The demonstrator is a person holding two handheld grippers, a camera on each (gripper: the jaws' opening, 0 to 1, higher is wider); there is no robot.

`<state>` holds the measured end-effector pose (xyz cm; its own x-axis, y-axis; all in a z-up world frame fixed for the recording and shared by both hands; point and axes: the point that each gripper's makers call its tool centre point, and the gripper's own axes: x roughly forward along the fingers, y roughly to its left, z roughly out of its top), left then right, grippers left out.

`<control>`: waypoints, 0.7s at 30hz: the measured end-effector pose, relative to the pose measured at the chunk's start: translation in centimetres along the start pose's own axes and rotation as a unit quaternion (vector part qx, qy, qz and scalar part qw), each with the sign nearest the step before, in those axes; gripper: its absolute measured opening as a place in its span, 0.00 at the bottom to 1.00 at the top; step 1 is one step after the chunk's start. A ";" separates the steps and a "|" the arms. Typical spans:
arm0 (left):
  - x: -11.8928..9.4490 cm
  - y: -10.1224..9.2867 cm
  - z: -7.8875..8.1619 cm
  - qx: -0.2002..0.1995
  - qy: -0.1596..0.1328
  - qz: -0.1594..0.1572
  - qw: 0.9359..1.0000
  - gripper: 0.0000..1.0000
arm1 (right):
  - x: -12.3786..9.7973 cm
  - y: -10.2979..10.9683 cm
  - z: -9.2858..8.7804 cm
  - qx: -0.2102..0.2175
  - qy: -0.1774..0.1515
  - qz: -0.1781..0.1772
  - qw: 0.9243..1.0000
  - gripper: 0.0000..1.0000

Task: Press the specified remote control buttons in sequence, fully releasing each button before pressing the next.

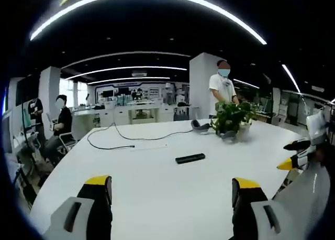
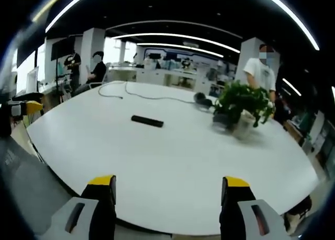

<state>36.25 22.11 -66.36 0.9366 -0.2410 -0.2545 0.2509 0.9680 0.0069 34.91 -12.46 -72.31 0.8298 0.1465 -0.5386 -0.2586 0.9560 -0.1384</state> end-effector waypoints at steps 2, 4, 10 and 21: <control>0.0 0.3 -0.2 -0.012 -0.014 0.007 1.000 1.00 | 0.0 0.0 -0.3 0.000 0.007 0.001 1.000 0.81; 0.1 0.0 -0.6 -0.003 -0.008 0.004 1.000 1.00 | 0.0 -0.1 -0.3 -0.004 0.007 0.000 1.000 0.82; -0.3 -0.5 -1.7 0.041 0.000 0.005 0.999 1.00 | -0.1 0.1 -0.2 -0.004 -0.004 0.009 1.000 0.83; -0.8 -0.9 -2.7 0.039 -0.005 -0.014 0.999 1.00 | -0.2 -0.1 0.2 0.003 -0.019 0.004 1.000 0.84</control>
<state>34.64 21.62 -68.78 0.9308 -0.2697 -0.2468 0.2959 0.9522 0.0753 34.90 -12.53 -72.05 0.8463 0.1639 -0.5068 -0.2629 0.9561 -0.1298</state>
